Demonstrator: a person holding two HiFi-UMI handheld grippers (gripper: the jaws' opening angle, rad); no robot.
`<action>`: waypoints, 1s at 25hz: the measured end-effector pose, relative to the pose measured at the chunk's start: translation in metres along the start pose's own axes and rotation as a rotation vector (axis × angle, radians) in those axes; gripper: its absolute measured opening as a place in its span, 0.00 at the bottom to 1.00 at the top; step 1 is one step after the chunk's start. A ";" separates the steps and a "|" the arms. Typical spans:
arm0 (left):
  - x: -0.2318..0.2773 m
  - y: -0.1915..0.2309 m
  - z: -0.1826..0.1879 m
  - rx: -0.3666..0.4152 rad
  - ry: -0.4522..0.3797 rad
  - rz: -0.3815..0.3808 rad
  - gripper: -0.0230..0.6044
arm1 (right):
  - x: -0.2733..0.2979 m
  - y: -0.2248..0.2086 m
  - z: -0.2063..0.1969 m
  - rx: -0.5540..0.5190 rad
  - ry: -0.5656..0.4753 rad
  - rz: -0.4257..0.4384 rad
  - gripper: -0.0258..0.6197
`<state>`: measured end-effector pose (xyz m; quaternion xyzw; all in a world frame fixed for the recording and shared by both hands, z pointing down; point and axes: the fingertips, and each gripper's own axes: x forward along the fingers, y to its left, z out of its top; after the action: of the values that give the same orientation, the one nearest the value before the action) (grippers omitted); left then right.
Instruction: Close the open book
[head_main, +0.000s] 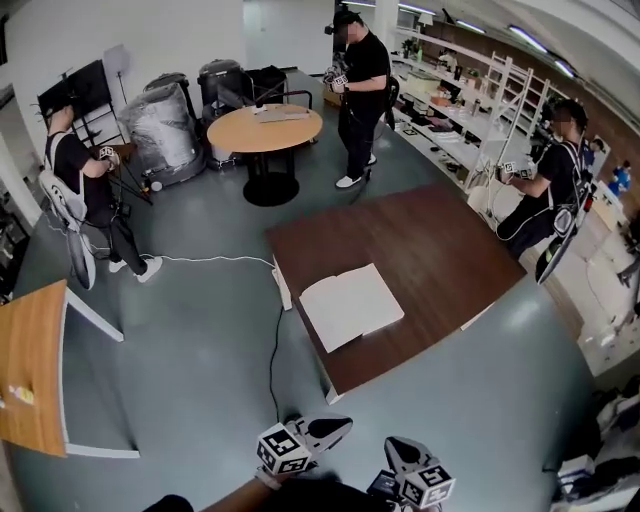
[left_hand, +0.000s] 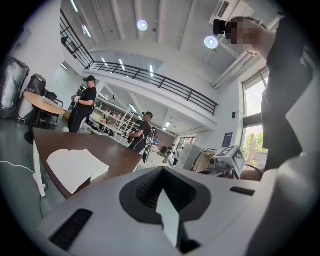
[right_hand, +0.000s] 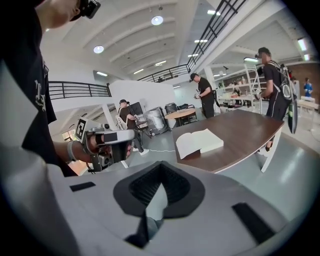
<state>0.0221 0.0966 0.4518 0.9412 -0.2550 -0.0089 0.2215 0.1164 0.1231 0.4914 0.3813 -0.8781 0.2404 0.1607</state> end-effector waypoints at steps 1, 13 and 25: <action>0.001 0.006 0.002 -0.005 -0.005 0.010 0.04 | 0.004 -0.003 0.002 -0.022 0.020 0.003 0.02; -0.030 0.068 0.049 -0.003 -0.058 0.093 0.04 | 0.070 0.004 0.051 -0.108 0.069 0.051 0.02; -0.058 0.149 0.064 -0.004 -0.083 0.121 0.04 | 0.146 0.029 0.066 -0.196 0.123 0.086 0.02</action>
<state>-0.1077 -0.0164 0.4511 0.9225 -0.3204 -0.0349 0.2126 -0.0080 0.0177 0.4956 0.3104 -0.9013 0.1832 0.2405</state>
